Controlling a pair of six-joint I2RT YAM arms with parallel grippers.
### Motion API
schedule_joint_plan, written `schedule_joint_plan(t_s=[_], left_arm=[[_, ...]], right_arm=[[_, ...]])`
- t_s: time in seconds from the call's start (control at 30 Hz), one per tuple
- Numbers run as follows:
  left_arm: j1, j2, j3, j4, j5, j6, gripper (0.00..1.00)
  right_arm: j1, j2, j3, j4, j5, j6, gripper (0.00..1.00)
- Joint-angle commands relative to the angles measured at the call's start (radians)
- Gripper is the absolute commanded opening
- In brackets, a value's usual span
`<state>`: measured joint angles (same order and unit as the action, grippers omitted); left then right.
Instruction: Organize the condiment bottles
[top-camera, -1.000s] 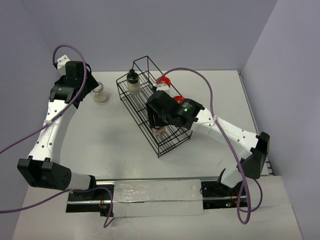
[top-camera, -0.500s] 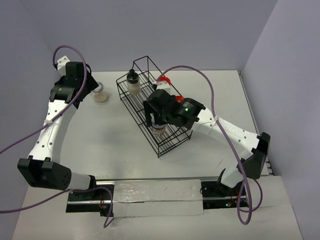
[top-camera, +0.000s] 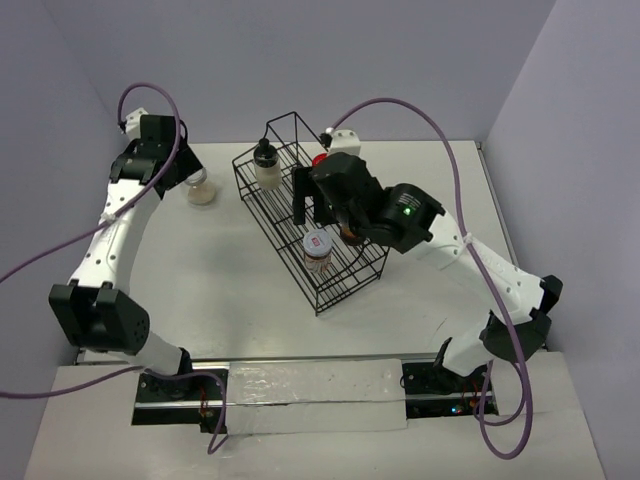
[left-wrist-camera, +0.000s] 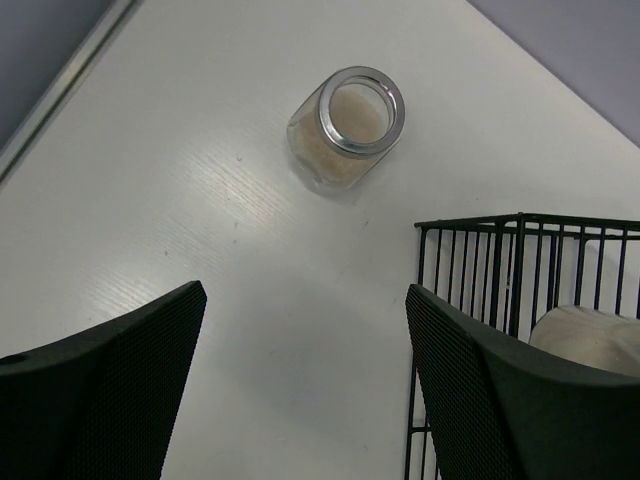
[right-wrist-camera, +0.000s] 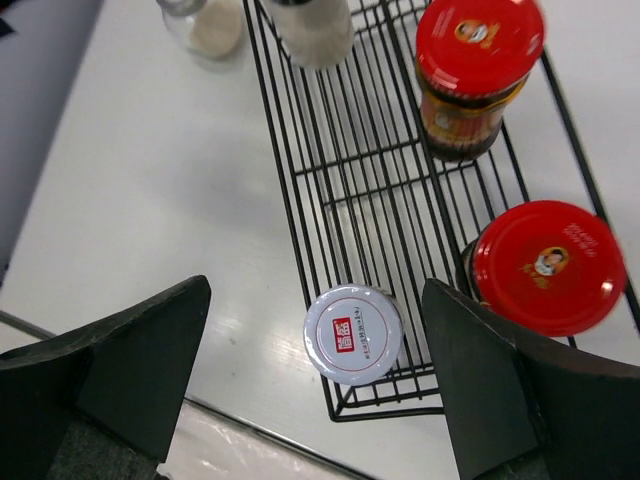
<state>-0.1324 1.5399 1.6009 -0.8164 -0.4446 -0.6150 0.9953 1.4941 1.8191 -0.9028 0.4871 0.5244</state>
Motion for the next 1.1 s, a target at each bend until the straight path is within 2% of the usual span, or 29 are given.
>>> schedule_joint_plan(t_s=[0.0,0.23,0.37,1.07], left_arm=[[0.011,0.148,0.131,-0.036,0.046,0.007,0.89],[0.037,0.452,0.429,-0.185,0.015,0.027,0.93],[0.045,0.531,0.499,-0.198,0.025,0.051,0.96],[0.083,0.728,0.642,-0.163,0.12,0.087,0.99]], right_arm=[[0.005,-0.076,0.03,0.056,0.07,-0.029,0.95],[0.003,-0.113,-0.022,0.051,0.091,-0.018,0.97],[-0.001,-0.12,-0.028,0.05,0.094,-0.021,0.98],[-0.005,-0.091,-0.011,0.038,0.068,-0.03,1.0]])
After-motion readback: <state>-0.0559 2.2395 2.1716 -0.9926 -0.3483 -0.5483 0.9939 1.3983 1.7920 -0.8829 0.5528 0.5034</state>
